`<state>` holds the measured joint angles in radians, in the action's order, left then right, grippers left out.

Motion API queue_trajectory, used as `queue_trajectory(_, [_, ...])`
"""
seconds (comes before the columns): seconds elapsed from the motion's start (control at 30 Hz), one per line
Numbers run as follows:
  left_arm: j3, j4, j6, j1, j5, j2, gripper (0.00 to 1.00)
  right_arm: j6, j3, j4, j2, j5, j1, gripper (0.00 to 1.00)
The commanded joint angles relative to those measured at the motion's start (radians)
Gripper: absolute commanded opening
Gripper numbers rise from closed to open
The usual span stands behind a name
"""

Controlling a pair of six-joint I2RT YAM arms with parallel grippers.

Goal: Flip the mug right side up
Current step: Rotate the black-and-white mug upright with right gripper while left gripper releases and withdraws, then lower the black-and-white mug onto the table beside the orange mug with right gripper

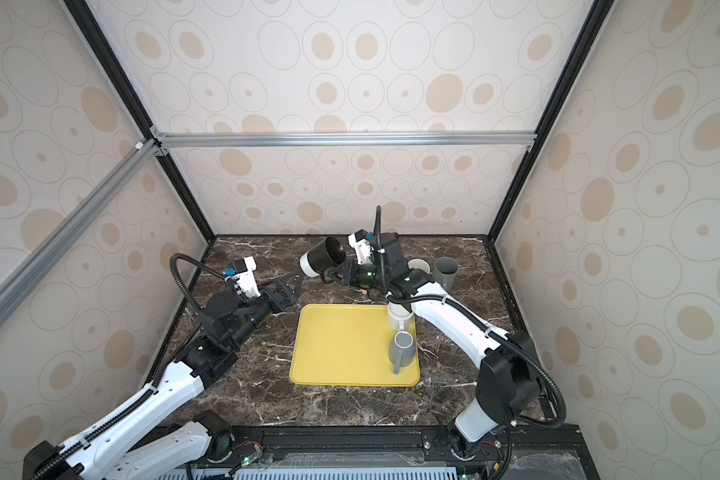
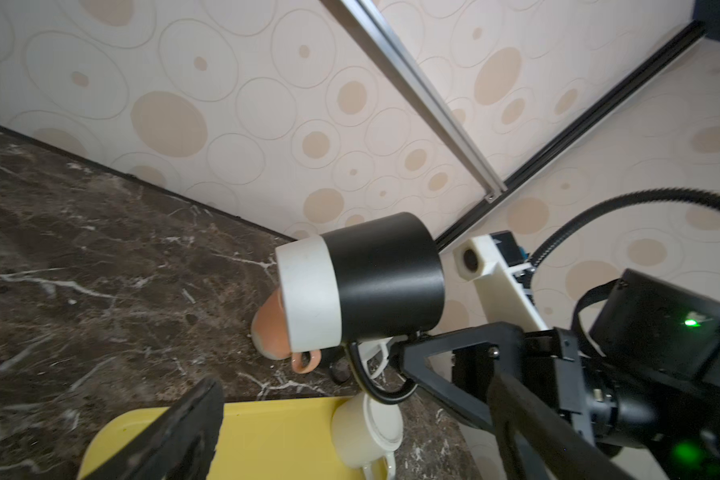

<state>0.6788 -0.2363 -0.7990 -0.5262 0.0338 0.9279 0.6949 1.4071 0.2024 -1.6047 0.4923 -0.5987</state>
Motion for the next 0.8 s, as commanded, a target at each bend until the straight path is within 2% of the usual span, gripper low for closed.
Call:
queue_trajectory(0.0, [0.004, 0.034, 0.069, 0.017, -0.031, -0.059, 1.0, -0.119, 0.176, 0.115, -0.034, -0.104, -0.032, 0.0])
queue_trajectory(0.07, [-0.032, 0.007, 0.066, 0.044, -0.063, -0.099, 1.0, -0.151, 0.247, 0.166, -0.078, -0.164, -0.042, 0.0])
queue_trajectory(0.27, [-0.032, 0.025, 0.078, 0.155, 0.014, -0.098, 0.98, -0.19, 0.476, 0.315, -0.238, -0.317, -0.063, 0.0])
queue_trajectory(0.43, [-0.01, 0.07, 0.127, 0.215, 0.038, -0.085, 0.98, -0.255, 0.669, 0.459, -0.359, -0.52, -0.126, 0.0])
queue_trajectory(0.57, [-0.006, 0.069, 0.146, 0.239, 0.082, -0.083, 0.98, -0.277, 0.724, 0.495, -0.426, -0.638, -0.166, 0.0])
queue_trajectory(0.77, [-0.026, 0.077, 0.156, 0.25, 0.132, -0.098, 0.98, -0.23, 0.681, 0.478, -0.473, -0.738, -0.173, 0.0])
